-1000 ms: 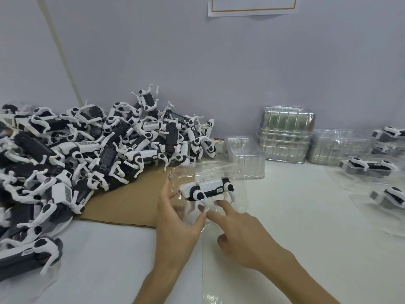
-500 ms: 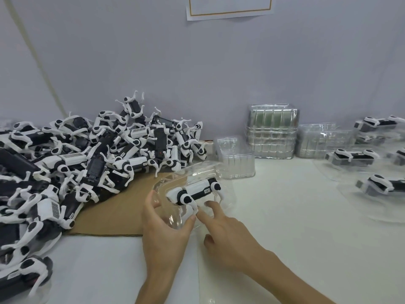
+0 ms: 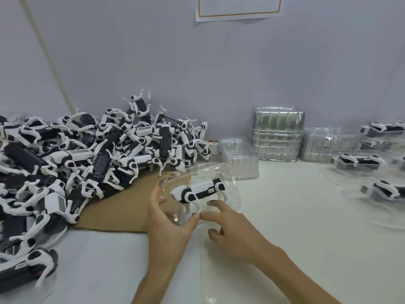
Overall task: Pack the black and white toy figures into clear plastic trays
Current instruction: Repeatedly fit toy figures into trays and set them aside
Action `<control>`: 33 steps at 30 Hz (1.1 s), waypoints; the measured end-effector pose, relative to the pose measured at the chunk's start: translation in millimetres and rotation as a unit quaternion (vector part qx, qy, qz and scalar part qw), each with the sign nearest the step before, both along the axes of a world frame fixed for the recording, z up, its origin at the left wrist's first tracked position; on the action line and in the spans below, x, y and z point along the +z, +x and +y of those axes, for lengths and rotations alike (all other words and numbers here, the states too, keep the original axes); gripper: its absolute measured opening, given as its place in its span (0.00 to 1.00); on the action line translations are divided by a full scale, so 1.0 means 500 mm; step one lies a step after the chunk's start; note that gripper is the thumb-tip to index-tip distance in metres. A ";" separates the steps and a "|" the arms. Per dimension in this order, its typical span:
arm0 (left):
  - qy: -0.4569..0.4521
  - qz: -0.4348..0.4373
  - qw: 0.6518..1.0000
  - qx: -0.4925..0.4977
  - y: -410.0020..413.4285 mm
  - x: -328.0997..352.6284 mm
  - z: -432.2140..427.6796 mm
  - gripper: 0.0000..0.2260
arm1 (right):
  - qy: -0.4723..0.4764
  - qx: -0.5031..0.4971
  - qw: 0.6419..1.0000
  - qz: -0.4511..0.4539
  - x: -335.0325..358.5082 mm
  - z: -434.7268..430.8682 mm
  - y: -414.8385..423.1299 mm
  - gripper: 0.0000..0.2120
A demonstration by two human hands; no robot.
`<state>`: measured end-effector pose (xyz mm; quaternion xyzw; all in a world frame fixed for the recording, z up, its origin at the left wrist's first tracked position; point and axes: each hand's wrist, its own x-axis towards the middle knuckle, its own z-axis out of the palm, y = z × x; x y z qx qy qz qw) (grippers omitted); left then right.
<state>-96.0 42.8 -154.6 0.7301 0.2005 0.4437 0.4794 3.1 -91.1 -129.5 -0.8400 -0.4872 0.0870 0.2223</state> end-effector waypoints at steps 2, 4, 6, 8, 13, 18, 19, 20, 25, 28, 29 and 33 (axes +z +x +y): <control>0.009 0.002 1.000 0.002 0.000 0.000 -0.003 0.44 | -0.012 -0.004 1.000 -0.014 -0.002 0.001 -0.002 0.24; 0.012 0.007 1.000 0.000 0.000 0.000 -0.006 0.45 | -0.028 -0.002 0.999 -0.029 -0.003 0.000 -0.002 0.24; 0.013 0.014 1.000 -0.002 0.001 0.000 -0.008 0.45 | -0.037 -0.001 0.999 -0.037 -0.006 -0.001 -0.002 0.23; 0.014 0.017 1.000 0.002 0.000 0.001 -0.009 0.46 | -0.035 -0.002 0.999 -0.041 -0.009 -0.001 -0.004 0.21; 0.015 0.014 1.000 0.014 -0.002 0.006 -0.012 0.46 | -0.030 -0.003 0.997 -0.072 -0.016 0.001 -0.002 0.18; 0.012 0.024 0.999 0.033 -0.004 0.008 -0.005 0.47 | -0.013 -0.010 0.995 -0.095 -0.015 0.000 -0.001 0.22; 0.002 0.021 0.999 0.033 -0.004 0.009 -0.004 0.48 | -0.005 -0.011 0.995 -0.100 -0.014 0.001 -0.001 0.22; -0.010 0.018 0.999 0.031 -0.005 0.011 -0.003 0.48 | 0.004 -0.013 0.995 -0.102 -0.011 0.001 -0.001 0.22; -0.053 -0.001 0.998 0.017 -0.007 0.016 0.000 0.43 | 0.048 -0.020 0.990 -0.129 -0.005 -0.003 0.002 0.20; -0.070 -0.008 0.998 0.005 -0.010 0.021 0.005 0.33 | 0.093 -0.033 0.985 -0.141 -0.002 -0.003 -0.003 0.19; -0.086 -0.011 0.996 -0.002 -0.011 0.023 0.008 0.30 | 0.114 -0.039 0.982 -0.143 0.000 -0.002 -0.004 0.18; -0.186 -0.015 0.981 -0.044 -0.010 0.029 0.009 0.21 | 0.154 -0.061 0.975 -0.147 0.007 -0.004 -0.004 0.14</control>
